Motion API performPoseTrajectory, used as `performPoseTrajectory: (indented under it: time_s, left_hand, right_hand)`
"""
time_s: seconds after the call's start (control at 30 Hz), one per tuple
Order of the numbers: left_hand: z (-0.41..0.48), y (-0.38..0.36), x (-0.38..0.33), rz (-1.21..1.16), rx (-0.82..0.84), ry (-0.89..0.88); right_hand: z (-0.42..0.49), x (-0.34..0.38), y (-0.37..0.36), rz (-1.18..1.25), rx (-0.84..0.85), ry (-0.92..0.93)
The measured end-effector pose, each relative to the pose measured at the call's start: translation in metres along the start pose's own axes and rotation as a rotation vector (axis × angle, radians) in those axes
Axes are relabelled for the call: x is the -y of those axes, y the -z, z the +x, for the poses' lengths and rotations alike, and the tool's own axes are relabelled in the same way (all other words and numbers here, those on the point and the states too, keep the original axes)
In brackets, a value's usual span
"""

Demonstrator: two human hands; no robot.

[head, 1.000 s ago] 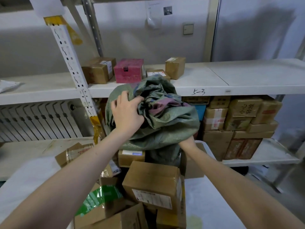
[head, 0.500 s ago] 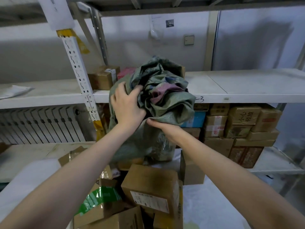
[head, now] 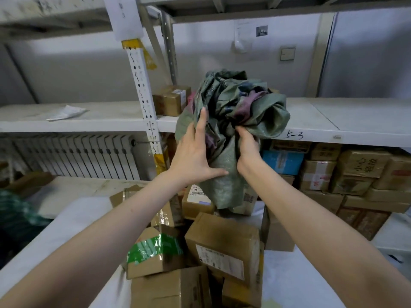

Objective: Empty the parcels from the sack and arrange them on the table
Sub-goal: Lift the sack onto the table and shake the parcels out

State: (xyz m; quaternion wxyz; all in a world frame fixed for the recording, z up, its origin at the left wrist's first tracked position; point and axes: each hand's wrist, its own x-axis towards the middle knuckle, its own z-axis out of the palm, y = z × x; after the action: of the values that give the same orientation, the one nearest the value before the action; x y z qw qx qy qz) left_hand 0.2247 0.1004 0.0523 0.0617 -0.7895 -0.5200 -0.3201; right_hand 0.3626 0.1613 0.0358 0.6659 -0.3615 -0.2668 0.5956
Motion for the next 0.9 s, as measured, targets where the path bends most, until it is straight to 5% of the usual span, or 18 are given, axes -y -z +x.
performPoseTrajectory:
  time_s: [0.17,0.5,0.8,0.9]
  left_hand:
    - [-0.014,0.007,0.012,0.047,-0.181,0.201]
    - [-0.030,0.041,0.051,-0.009,-0.344,0.124]
    - [-0.054,0.126,0.128,0.039,-0.452,0.038]
    - [-0.072,0.145,0.163,0.058,-0.462,0.076]
  right_hand:
    - [-0.013,-0.010,-0.016,-0.023,0.017,-0.080]
    - [-0.037,-0.023,-0.054,-0.042,0.236,-0.166]
    - [-0.082,-0.063,-0.104,-0.201,0.298,0.127]
    - [-0.099,-0.087,-0.118,-0.350,0.131,0.270]
